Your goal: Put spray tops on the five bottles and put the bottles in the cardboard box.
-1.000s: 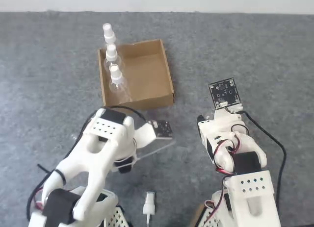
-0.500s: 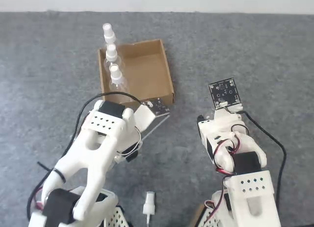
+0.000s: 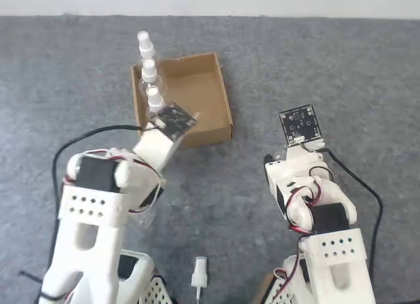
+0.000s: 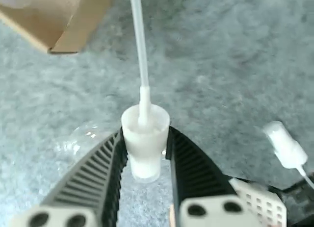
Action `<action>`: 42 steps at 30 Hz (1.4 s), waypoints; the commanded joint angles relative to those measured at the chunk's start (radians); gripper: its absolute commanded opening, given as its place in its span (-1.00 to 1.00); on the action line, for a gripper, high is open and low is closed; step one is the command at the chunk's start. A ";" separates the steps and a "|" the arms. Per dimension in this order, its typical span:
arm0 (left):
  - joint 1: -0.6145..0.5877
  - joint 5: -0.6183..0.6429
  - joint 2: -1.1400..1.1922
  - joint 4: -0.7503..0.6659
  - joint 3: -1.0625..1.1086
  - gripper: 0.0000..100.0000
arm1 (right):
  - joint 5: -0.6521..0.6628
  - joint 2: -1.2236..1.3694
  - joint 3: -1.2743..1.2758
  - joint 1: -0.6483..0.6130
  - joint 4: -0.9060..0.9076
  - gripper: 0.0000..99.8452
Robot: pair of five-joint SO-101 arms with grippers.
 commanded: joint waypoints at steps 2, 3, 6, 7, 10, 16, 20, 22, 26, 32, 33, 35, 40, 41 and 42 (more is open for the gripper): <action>-0.094 0.012 -0.037 0.012 -0.053 -0.87 | -0.008 -0.027 -0.008 0.015 -0.024 -0.84; -0.114 0.012 -0.038 0.011 -0.056 -0.86 | -0.008 -0.027 -0.008 0.015 -0.024 -0.85; -0.163 0.012 -0.038 0.014 -0.094 -0.87 | -0.008 -0.027 -0.008 0.015 -0.024 -0.85; -0.186 0.014 -0.038 0.015 -0.113 -0.87 | -0.008 -0.027 -0.008 0.015 -0.024 -0.85; -0.279 0.014 -0.038 0.009 -0.165 -0.87 | -0.008 -0.027 -0.008 0.015 -0.024 -0.85; -0.502 0.112 -0.037 -0.117 -0.189 -0.87 | -0.008 -0.027 -0.008 0.015 -0.024 -0.85; -0.574 0.184 -0.037 -0.161 -0.189 -0.87 | -0.008 -0.027 -0.008 0.015 -0.024 -0.85; -0.597 0.264 -0.037 -0.181 -0.179 -0.87 | -0.008 -0.027 -0.008 0.015 -0.024 -0.85; -0.628 0.423 -0.037 -0.279 -0.094 -0.87 | -0.008 -0.027 -0.008 0.015 -0.024 -0.85; -0.666 0.560 -0.037 -0.499 0.084 -0.87 | -0.008 -0.027 -0.008 0.015 -0.021 -0.85; -0.681 0.578 -0.037 -0.532 0.107 -0.87 | -0.008 -0.027 -0.008 0.015 -0.021 -0.85; -0.721 0.624 -0.037 -0.592 0.148 -0.87 | -0.008 -0.027 -0.008 0.015 -0.021 -0.85; -0.793 0.671 -0.037 -0.692 0.257 -0.86 | -0.008 -0.027 -0.008 0.015 -0.021 -0.85; -0.798 0.667 -0.037 -0.698 0.274 -0.86 | -0.008 -0.027 -0.008 0.015 -0.021 -0.85; -0.798 0.664 -0.037 -0.700 0.291 -0.85 | -0.008 -0.027 -0.008 0.015 -0.021 -0.85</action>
